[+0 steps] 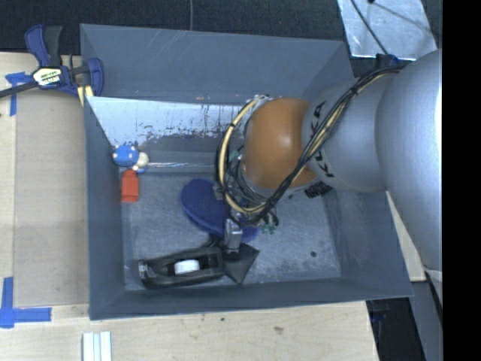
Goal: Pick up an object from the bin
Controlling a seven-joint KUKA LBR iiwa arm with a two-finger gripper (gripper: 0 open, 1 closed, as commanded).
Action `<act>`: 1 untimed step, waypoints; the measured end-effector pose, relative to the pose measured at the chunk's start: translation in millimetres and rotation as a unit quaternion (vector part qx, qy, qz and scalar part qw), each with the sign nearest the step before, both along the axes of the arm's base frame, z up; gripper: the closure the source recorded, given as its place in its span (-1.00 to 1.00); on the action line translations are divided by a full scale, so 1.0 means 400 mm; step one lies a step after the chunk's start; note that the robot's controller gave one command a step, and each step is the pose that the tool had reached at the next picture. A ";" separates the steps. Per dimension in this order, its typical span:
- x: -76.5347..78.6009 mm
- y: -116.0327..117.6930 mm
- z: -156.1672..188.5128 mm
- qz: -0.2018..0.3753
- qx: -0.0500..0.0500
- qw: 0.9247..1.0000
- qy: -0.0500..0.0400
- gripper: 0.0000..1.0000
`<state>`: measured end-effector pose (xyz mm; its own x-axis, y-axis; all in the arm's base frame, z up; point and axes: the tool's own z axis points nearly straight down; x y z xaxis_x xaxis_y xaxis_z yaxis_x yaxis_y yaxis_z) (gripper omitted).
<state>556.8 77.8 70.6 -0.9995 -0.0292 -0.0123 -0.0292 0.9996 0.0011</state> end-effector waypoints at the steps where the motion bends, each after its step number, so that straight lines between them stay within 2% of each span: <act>1: 0.010 -0.001 0.014 -0.001 0.000 1.000 -0.005 1.00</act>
Offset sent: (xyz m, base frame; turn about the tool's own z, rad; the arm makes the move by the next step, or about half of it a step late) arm 0.0000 0.0000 0.0000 0.0000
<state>560.9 77.5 76.3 -0.9994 -0.0281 -0.0215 -0.0281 0.9996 0.0012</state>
